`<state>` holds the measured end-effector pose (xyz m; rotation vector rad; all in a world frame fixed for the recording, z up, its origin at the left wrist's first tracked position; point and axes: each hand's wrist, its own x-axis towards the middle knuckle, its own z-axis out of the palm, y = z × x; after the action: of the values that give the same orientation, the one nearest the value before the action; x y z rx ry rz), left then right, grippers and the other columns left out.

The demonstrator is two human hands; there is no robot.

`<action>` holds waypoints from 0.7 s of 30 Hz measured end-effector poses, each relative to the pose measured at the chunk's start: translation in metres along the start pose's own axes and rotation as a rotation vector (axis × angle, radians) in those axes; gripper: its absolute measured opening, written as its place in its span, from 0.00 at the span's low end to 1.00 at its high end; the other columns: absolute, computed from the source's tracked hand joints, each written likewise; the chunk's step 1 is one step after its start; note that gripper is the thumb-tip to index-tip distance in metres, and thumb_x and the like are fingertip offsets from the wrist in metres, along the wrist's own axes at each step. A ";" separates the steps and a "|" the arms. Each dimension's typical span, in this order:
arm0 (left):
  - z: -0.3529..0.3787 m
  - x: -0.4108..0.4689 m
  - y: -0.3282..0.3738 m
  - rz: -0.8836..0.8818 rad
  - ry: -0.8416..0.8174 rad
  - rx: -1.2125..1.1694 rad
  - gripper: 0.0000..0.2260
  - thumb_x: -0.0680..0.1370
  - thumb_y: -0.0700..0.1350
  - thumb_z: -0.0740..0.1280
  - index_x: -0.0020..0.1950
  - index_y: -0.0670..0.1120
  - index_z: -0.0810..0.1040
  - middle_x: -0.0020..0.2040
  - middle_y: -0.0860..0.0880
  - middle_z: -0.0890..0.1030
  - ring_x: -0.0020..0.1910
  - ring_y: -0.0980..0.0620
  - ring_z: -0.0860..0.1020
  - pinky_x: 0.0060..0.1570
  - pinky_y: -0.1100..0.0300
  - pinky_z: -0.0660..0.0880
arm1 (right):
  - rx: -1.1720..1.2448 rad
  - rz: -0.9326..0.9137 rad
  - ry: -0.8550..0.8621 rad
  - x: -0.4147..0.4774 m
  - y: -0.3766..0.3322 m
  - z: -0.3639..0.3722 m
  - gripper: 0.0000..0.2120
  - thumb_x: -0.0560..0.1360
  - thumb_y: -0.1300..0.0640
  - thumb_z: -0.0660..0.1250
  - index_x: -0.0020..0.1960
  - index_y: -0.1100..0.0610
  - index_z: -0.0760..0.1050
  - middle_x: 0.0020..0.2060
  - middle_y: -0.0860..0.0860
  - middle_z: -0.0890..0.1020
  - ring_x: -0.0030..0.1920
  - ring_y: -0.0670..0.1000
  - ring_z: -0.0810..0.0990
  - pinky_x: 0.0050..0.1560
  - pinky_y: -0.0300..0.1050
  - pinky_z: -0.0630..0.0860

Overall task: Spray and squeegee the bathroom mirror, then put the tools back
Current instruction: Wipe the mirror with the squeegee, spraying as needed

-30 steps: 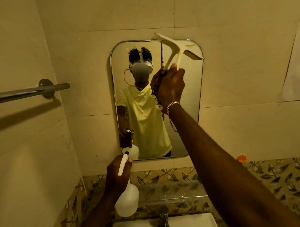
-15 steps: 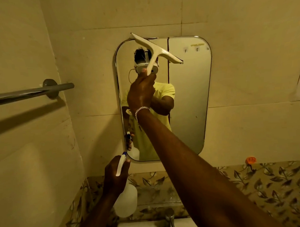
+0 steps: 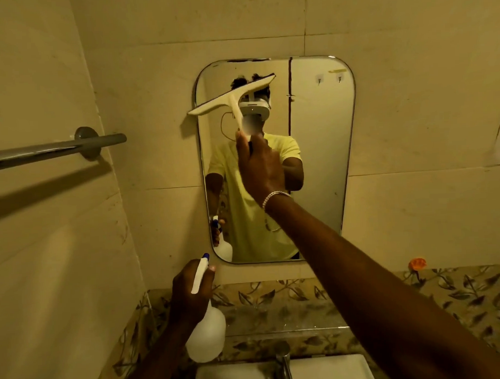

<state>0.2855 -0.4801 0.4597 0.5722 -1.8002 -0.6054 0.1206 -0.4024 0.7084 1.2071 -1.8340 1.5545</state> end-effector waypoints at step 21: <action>0.032 -0.017 0.045 0.030 -0.082 -0.042 0.05 0.80 0.40 0.69 0.47 0.39 0.81 0.38 0.45 0.81 0.38 0.48 0.82 0.39 0.50 0.80 | -0.166 0.074 0.135 -0.007 0.121 -0.135 0.24 0.83 0.37 0.56 0.47 0.57 0.75 0.31 0.50 0.78 0.30 0.51 0.78 0.28 0.46 0.72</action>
<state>0.2564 -0.4311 0.4684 0.4975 -1.8653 -0.6528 -0.0034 -0.2748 0.6717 0.9475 -1.8955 1.4522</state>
